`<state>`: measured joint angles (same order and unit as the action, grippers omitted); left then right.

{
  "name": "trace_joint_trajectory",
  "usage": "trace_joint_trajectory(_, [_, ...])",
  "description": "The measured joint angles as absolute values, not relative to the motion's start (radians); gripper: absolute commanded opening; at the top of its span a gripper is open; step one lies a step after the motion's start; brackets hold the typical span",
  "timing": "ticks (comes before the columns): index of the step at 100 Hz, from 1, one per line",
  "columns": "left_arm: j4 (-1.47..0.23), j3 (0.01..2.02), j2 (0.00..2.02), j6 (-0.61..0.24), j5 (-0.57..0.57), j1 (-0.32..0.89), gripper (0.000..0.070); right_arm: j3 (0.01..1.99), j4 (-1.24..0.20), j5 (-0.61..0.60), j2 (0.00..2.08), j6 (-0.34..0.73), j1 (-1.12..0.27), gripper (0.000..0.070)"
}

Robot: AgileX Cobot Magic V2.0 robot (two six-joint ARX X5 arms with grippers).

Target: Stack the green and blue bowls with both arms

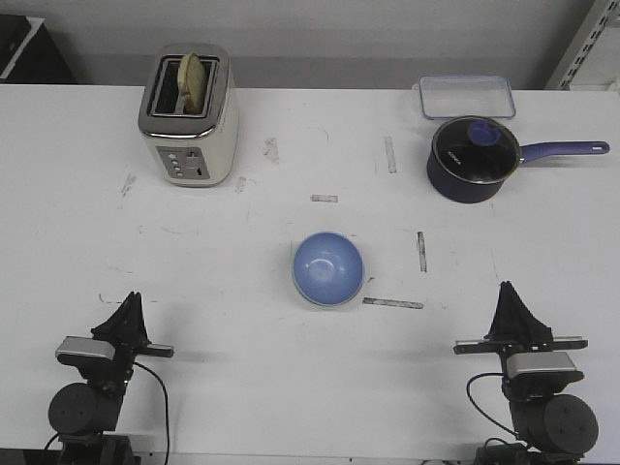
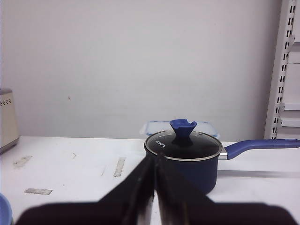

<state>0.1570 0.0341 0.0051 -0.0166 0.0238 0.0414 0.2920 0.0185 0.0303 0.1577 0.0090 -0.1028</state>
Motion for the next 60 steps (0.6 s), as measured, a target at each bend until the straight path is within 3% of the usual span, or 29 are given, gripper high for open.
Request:
trace_joint_trajectory(27, [0.157, 0.034, 0.005, -0.017, 0.024, 0.041, 0.0002, 0.292, 0.015, 0.036, 0.157, 0.009, -0.102, 0.0003])
trace_joint_trajectory(42, [0.157, 0.034, 0.005, -0.017, 0.024, 0.041, 0.0002, 0.286, -0.063, 0.042, 0.116, 0.009, -0.073, 0.0003])
trace_joint_trajectory(60, [0.157, 0.034, 0.005, -0.017, 0.025, 0.041, 0.0002, 0.176, -0.055, -0.053, 0.039, 0.010, 0.003, 0.0003])
